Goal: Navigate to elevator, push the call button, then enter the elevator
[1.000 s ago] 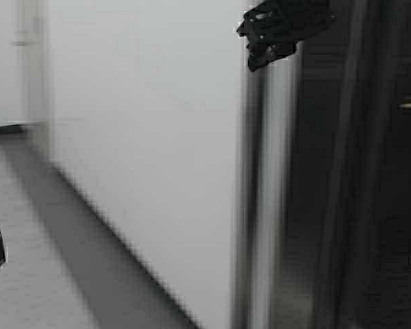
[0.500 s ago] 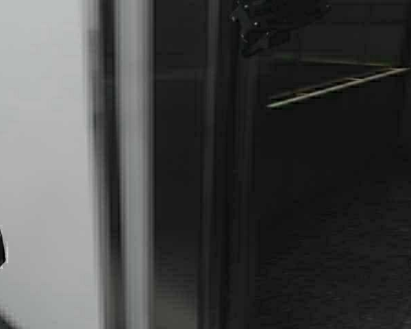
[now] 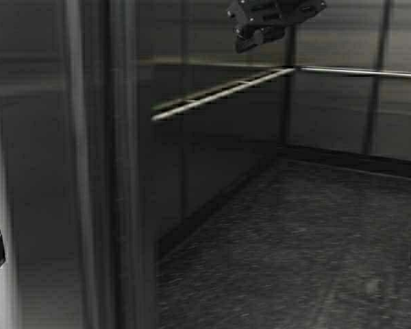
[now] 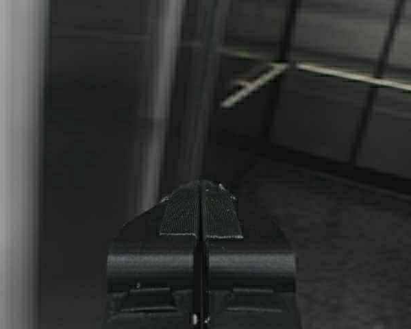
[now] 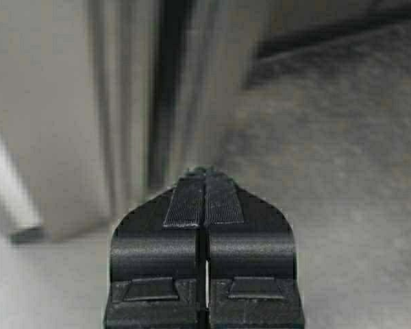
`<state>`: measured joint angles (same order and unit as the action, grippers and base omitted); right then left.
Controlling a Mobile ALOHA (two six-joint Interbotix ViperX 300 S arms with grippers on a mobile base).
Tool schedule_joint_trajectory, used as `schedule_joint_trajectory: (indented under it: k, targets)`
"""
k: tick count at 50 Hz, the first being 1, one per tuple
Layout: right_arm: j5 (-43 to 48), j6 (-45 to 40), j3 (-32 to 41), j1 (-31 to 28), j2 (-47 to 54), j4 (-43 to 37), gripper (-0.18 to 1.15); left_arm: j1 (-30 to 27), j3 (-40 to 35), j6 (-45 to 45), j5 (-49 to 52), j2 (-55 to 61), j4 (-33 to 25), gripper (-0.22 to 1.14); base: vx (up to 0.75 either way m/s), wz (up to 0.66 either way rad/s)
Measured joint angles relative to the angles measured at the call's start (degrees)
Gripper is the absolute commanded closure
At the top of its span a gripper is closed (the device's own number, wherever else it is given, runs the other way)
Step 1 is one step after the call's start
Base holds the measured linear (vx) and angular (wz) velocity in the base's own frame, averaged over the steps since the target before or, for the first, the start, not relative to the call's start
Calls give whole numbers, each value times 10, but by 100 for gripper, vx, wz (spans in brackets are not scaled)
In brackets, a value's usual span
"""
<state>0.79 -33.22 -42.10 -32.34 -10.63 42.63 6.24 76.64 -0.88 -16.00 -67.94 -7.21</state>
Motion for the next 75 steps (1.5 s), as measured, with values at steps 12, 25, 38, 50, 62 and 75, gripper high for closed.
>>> schedule_joint_trajectory:
  k: [12, 25, 38, 50, 62, 75]
  targets:
    - [5, 0, 1, 4, 4, 0, 91, -1, 0, -10, -1, 2, 0, 90, 37, -50]
    - [12, 0, 0, 3, 4, -1, 91, -1, -1, -5, -4, 8, 0, 90, 40, -26]
    - [12, 0, -5, 2, 4, 0, 91, -1, -1, -4, -5, 17, -1, 90, 43, -16]
    - [12, 0, -6, 1, 6, 0, 91, -1, -1, -2, -7, 18, -1, 90, 40, -20]
    - [12, 0, -5, 3, 6, 0, 91, 0, -3, -6, -20, 18, 0, 90, 44, -33]
    - [13, 0, -6, 4, 11, 0, 91, -2, 2, -29, -3, -29, -2, 90, 43, -25]
